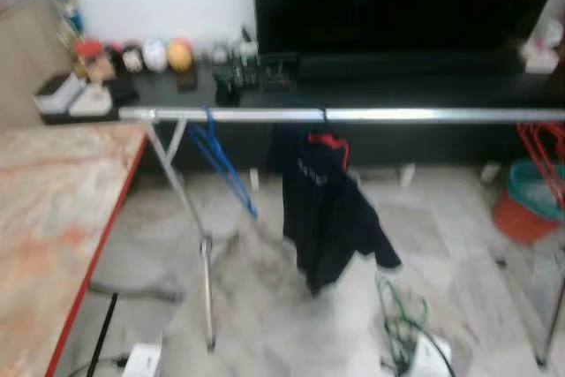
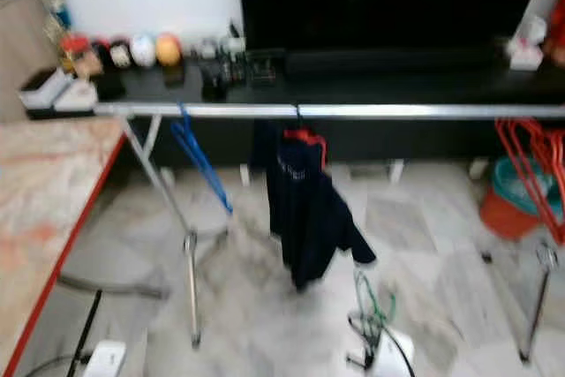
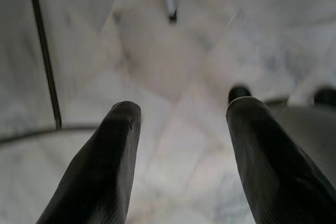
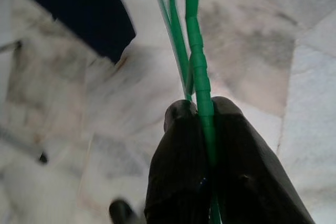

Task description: Hang hanger

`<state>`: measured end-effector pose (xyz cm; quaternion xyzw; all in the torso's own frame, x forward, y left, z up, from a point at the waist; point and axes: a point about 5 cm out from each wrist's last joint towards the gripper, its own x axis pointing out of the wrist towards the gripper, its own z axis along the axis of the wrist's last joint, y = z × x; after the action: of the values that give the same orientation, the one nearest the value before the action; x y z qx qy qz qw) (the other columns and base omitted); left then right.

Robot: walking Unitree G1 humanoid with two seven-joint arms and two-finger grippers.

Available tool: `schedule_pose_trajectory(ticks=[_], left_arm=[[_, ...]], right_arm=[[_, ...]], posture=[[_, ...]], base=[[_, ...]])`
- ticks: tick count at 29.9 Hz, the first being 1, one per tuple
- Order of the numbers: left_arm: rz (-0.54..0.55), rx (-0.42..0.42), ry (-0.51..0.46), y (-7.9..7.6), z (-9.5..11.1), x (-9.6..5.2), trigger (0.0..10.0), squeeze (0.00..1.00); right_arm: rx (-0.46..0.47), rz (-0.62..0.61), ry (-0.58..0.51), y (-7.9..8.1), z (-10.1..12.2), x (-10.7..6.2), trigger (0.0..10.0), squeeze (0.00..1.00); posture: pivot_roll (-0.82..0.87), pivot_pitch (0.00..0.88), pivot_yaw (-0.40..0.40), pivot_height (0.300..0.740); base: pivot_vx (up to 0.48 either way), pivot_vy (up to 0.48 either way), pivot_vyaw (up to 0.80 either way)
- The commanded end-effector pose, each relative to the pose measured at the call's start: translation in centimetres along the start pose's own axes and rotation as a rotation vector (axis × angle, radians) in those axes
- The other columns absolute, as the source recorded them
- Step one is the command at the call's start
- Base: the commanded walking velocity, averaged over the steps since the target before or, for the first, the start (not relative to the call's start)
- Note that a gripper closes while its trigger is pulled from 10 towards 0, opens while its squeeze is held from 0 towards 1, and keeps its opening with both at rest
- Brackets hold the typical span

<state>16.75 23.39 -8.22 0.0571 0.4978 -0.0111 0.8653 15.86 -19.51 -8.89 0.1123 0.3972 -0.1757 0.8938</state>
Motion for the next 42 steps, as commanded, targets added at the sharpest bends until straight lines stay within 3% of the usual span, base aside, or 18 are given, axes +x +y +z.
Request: schedule_pose_trajectory(ticks=[1,6,15,25,38,41,42], left_arm=[[-0.01,0.002,0.014,-0.5,-0.3,0.0,10.0,0.0],[-0.011,0.002,0.014,-0.5,-0.3,0.0,10.0,0.0],[-0.013,0.017,0.003,-0.6,0.1,0.1,10.0,0.0],[-0.007,0.004,0.004,-0.6,-0.1,0.1,10.0,0.0],[-0.012,0.02,0.001,-0.7,0.0,0.1,10.0,0.0],[-0.006,0.014,0.001,-0.7,0.0,0.1,10.0,0.0],[-0.004,0.011,0.002,-0.7,0.0,0.1,10.0,0.0]], right_arm=[[0.022,-0.004,0.044,0.0,-1.1,-0.3,10.0,0.0],[0.021,-0.004,0.044,0.0,-1.1,-0.3,10.0,0.0],[0.012,0.032,0.003,0.1,-0.5,-0.2,10.0,0.0],[-0.002,0.041,0.003,0.1,-0.5,-0.2,10.0,0.0],[-0.037,0.077,-0.146,0.2,0.9,-0.4,10.0,0.0],[-0.063,0.092,-0.193,0.2,2.2,-0.1,10.0,0.0],[-0.085,0.109,-0.319,0.3,6.6,0.7,10.0,0.0]], posture=[[-0.01,0.0,0.07,0.74],[-0.01,0.0,0.069,0.74],[-0.02,0.0,0.061,0.74],[-0.01,0.0,0.058,0.74],[-0.03,0.0,0.056,0.74],[-0.03,0.0,0.054,0.74],[-0.03,0.0,0.053,0.74]], base=[[0.48,0.0,0.0],[0.48,0.0,0.0],[0.0,-0.374,0.0],[0.0,0.0,0.0],[0.0,-0.164,0.0],[0.0,0.0,0.0],[0.0,0.0,0.0]])
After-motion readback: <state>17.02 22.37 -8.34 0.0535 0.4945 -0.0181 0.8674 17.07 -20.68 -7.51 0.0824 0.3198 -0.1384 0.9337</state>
